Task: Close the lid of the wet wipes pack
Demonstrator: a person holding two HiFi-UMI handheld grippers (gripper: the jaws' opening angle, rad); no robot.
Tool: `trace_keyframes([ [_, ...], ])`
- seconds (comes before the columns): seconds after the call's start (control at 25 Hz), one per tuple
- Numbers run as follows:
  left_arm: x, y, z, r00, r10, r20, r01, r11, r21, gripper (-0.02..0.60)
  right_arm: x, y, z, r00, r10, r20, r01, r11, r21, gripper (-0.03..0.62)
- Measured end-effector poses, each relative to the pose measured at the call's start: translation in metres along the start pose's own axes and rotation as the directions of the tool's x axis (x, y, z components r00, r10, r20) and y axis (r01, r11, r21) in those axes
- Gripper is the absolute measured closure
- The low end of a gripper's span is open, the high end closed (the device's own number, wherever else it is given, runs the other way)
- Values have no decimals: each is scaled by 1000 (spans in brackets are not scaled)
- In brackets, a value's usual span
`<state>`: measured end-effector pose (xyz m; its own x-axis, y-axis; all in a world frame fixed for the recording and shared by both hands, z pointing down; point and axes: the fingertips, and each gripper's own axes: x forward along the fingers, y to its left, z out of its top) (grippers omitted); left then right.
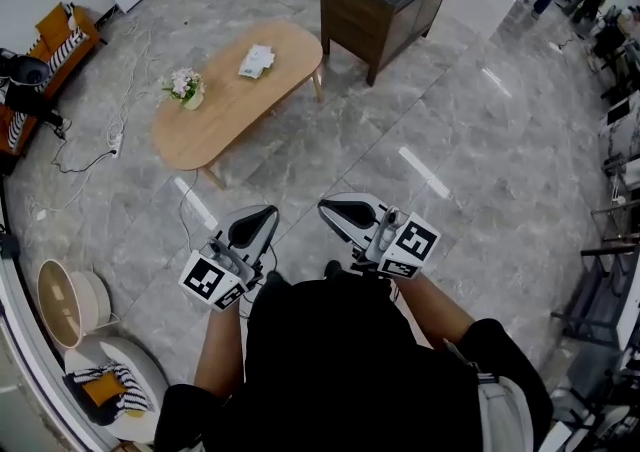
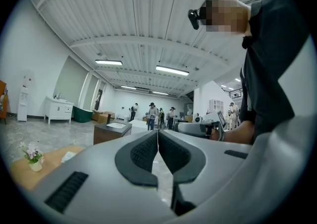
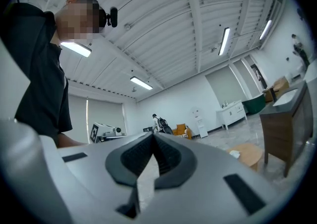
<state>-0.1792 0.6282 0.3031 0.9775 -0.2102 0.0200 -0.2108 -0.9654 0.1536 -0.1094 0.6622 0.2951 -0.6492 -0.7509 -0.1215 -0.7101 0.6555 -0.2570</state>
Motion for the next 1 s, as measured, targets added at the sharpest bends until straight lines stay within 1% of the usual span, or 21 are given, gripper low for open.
trace_keyframes([
  [0.12,11,-4,-5,1000,-2,-16,2,1000,-8,565,-13,-9,-4,1000,-1,2,1,1000,23,585],
  [0.28,19,-3,-12,999,-15,-35,14,999,-37,565,-20,-21,-8,1000,-29,9,28,998,53,585],
  [0.48,30,18,-19,998,-29,-55,26,998,-57,565,-13,-39,-12,999,-50,-5,50,996,69,585],
  [0.64,42,54,-22,998,-38,-51,35,998,-56,565,4,-66,-16,997,-67,-46,69,996,58,585],
  [0.76,50,90,-23,999,-31,-43,27,996,-84,565,23,-90,-14,995,-87,-51,91,993,82,585],
  [0.88,65,125,-8,999,-35,-3,35,995,-99,565,47,-115,-9,994,-82,-71,88,992,87,585],
  [1.0,78,162,11,998,-44,33,47,996,-82,565,79,-144,-1,993,-80,-90,87,994,71,585],
])
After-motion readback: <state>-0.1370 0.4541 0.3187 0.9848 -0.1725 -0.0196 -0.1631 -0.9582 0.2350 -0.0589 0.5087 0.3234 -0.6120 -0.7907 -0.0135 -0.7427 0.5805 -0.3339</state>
